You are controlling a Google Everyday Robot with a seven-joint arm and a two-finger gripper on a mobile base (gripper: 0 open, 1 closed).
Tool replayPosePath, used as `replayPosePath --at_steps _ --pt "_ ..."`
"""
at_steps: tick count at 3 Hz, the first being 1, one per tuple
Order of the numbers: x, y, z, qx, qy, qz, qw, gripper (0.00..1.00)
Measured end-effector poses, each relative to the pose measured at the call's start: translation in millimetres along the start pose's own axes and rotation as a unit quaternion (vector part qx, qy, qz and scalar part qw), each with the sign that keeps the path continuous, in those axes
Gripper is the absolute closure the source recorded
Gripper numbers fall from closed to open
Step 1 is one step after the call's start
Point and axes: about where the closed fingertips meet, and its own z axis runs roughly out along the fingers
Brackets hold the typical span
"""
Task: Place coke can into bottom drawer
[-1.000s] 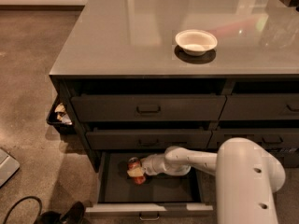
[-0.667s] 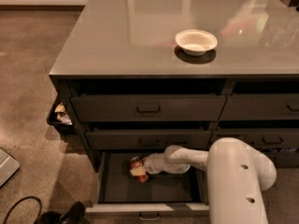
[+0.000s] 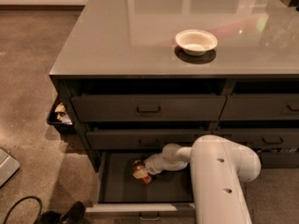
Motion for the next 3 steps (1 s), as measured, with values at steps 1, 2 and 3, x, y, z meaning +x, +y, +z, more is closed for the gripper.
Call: replayPosePath --at_steps 1,2,3 --pt "21 0 6 -0.009 0.046 -0.012 0.9988 1.00" --pt "39 2 10 -0.014 0.068 -0.015 0.9975 0.81" --pt "53 5 16 -0.023 0.070 -0.014 0.9972 0.58"
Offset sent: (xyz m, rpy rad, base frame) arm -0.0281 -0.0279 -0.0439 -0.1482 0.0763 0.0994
